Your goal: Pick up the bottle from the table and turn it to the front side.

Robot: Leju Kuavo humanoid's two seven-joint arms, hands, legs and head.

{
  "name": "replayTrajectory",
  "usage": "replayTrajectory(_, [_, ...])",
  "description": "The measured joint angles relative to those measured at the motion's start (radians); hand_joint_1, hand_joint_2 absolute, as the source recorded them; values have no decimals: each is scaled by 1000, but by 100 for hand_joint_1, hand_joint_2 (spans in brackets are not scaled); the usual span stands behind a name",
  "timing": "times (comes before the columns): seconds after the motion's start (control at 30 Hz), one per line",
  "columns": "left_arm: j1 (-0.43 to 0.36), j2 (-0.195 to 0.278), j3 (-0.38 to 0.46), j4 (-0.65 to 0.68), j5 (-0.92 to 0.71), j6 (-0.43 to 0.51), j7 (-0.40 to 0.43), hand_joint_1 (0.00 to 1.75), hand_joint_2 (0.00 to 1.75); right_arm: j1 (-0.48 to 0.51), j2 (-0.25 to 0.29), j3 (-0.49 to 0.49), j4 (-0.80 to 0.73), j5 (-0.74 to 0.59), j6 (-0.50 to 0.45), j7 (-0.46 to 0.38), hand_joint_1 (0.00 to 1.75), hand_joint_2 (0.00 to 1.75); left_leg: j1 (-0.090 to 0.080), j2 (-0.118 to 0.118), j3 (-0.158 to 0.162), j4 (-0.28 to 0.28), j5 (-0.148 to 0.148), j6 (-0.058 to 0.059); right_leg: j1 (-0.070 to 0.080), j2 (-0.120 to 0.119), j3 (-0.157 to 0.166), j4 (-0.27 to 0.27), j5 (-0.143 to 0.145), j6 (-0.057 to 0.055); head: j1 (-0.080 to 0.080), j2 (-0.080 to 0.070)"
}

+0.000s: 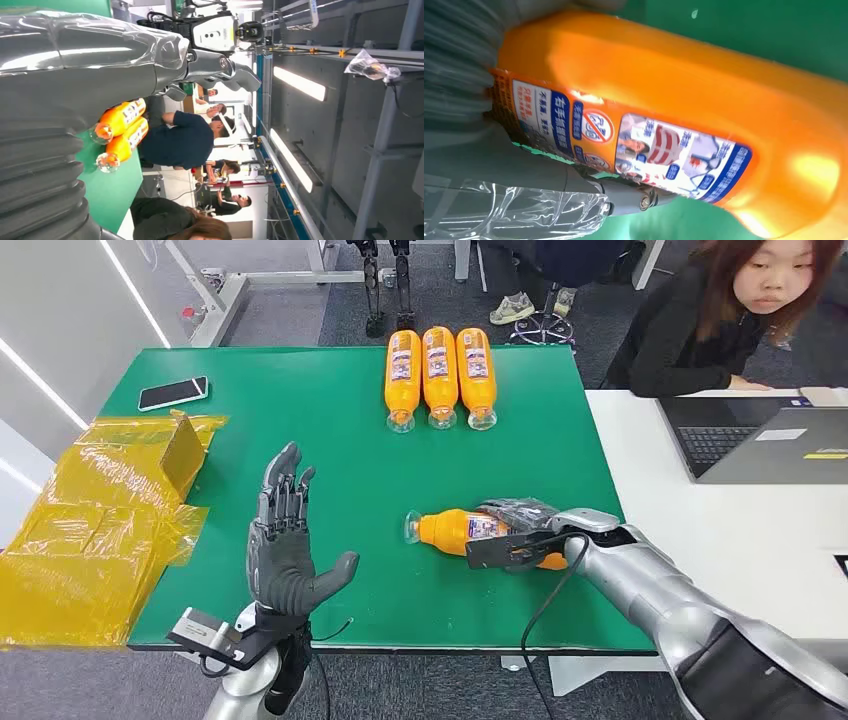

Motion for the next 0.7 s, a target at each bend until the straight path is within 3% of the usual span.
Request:
replayTrajectory(0.4, [21,-4,19,-6,-11,-17,1,0,175,43,-60,10,-74,-32,-83,12,175,175,0,-1,3,1,0,1,0,-1,5,-1,0,1,0,0])
replayTrajectory(0.57, [36,-9,30,-24,-25,-19,6,0,175,85,-75,2,-159,19,-227,53,175,175,0,-1,2,1,0,1,0,-1,5,-1,0,1,0,0])
replayTrajectory(0.7, [58,-17,49,-47,-41,-15,11,0,175,162,-81,-69,-316,126,-391,89,175,175,0,0,1,1,0,1,0,0,3,0,0,1,0,0])
